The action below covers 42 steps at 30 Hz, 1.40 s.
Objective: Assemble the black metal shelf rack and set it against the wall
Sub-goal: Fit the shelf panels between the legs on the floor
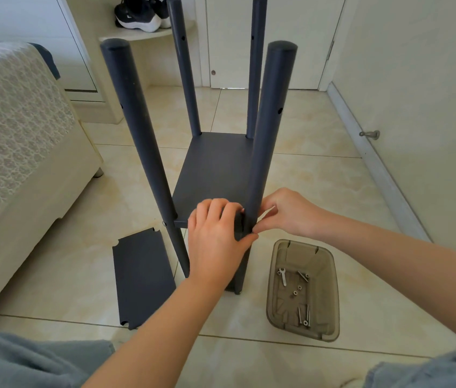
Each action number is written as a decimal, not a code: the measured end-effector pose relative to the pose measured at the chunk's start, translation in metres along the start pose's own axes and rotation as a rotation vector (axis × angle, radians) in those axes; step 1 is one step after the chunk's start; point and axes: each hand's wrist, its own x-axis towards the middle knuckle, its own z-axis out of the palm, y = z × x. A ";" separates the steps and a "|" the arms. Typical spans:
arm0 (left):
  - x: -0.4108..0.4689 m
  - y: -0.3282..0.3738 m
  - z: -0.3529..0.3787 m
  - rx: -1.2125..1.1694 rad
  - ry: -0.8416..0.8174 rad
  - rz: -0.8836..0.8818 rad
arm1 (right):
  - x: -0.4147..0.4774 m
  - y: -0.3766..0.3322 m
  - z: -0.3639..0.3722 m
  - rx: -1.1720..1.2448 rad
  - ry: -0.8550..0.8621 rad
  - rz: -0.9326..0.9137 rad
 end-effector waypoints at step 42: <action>0.002 -0.029 0.033 0.275 0.008 0.163 | 0.019 0.007 0.017 0.869 -0.122 0.487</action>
